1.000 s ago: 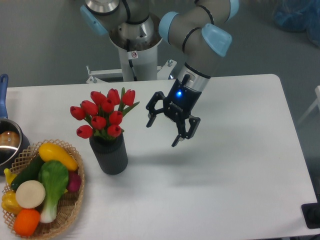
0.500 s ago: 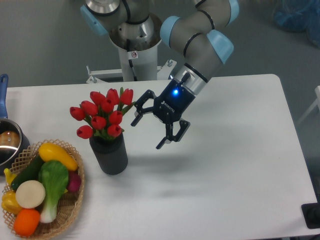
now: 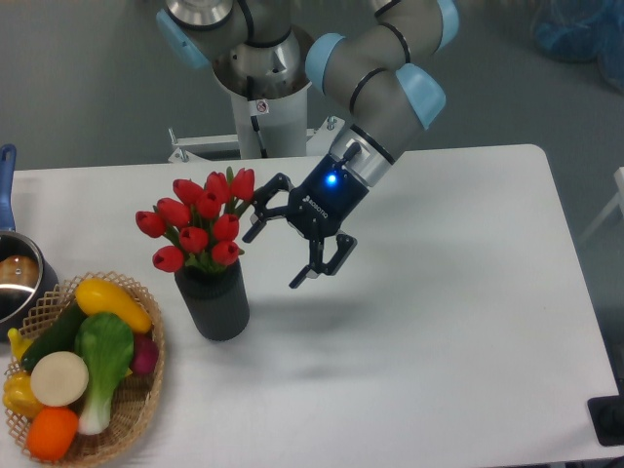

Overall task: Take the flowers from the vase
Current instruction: 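Move the open gripper toward the red tulip stems above the black vase, then push the gripper into the tulip bunch and close around the stems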

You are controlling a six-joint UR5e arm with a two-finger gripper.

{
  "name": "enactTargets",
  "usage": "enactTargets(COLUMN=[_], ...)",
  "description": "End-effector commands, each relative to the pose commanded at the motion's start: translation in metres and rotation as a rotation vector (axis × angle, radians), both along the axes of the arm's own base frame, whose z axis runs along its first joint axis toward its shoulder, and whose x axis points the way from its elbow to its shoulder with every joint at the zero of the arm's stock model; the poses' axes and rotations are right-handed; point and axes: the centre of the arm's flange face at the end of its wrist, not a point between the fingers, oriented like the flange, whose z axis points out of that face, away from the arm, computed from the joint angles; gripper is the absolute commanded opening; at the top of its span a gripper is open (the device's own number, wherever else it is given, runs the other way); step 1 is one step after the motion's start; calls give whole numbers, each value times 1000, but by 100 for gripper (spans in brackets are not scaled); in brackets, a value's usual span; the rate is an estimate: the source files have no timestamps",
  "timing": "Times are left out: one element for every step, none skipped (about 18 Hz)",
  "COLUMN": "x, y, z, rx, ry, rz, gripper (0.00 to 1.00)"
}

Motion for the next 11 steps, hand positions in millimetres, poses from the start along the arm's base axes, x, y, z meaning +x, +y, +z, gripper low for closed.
enactTargets(x=[3, 7, 10, 13, 15, 19, 20, 24, 29, 33, 35], y=[-2, -3, -4, -4, -3, -1, 0, 3, 7, 11, 14], z=[-1, -2, -1, -1, -1, -1, -1, -1, -1, -1, 0], rx=[-1, -1, -1, 0, 4, 7, 11, 12, 12, 14, 17], ry=[-2, -5, -5, -4, -1, -5, -7, -9, -9, -9, -7], rz=[-1, -2, -2, -6, -12, -20, -23, -32, -45, -56, -65], gripper=[100, 100, 100, 100, 100, 100, 100, 100, 100, 100, 100])
